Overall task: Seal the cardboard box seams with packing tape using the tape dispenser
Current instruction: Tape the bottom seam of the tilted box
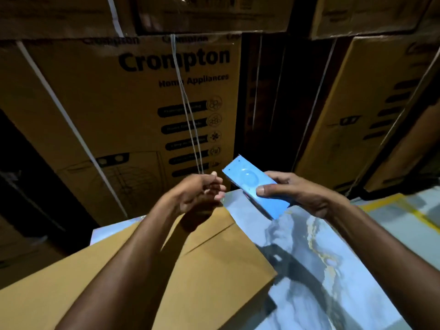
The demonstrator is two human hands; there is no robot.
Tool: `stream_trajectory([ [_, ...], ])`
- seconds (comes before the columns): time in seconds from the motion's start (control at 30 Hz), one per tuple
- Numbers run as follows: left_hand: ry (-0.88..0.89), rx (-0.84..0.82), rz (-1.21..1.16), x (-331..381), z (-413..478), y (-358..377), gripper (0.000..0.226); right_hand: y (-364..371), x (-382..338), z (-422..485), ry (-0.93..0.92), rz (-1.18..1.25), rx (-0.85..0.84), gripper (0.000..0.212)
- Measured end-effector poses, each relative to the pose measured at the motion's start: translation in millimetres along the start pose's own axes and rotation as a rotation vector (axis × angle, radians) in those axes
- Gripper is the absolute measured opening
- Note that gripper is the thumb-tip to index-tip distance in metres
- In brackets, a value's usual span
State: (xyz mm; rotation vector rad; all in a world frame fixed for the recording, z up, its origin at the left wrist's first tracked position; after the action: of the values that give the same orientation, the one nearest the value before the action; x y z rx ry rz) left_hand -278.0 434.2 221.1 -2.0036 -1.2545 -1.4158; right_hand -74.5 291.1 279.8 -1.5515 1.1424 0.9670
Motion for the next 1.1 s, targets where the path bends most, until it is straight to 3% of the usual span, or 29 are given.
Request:
stream_trajectory([
  [0.1, -0.152, -0.244, -0.187, 1.0, -1.7, 8.1, 0.041, 17.8, -19.3, 20.6, 0.013, 0.03, -0.03, 0.038],
  [0.23, -0.147, -0.282, -0.39, 10.9, -2.4, -1.0, 0.048, 31.8, -14.9, 40.2, 0.057, 0.031, -0.054, 0.047],
  [0.37, -0.172, -0.242, -0.307, 16.5, -3.0, -22.6, 0.046, 34.6, -10.0, 51.4, 0.072, 0.021, -0.077, 0.048],
  [0.57, -0.26, -0.189, -0.233, 12.4, 1.9, -37.0, 0.015, 40.0, -1.3, 59.5, 0.043, 0.009, -0.112, 0.046],
  [0.9, -0.28, -0.231, -0.202, -3.2, 8.8, -43.0, 0.032, 42.9, 1.3, 54.1, -0.014, -0.153, -0.112, 0.054],
  [1.1, -0.282, -0.32, -0.158, -5.6, 1.4, -42.8, 0.027, 42.7, 6.0, 48.5, -0.043, -0.287, -0.055, 0.067],
])
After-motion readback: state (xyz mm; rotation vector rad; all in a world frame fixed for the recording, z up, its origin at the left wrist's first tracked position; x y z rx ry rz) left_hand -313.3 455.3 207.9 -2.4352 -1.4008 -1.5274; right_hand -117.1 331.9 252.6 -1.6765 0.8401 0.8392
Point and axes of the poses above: each hand's wrist, its own z-axis towards the middle knuckle, its own y-axis out of the palm, x = y × z, the point moved 4 cm from there along z, towards the middle knuckle, and after that the axes turned 1 degree about -z, right-handed, at the moved point
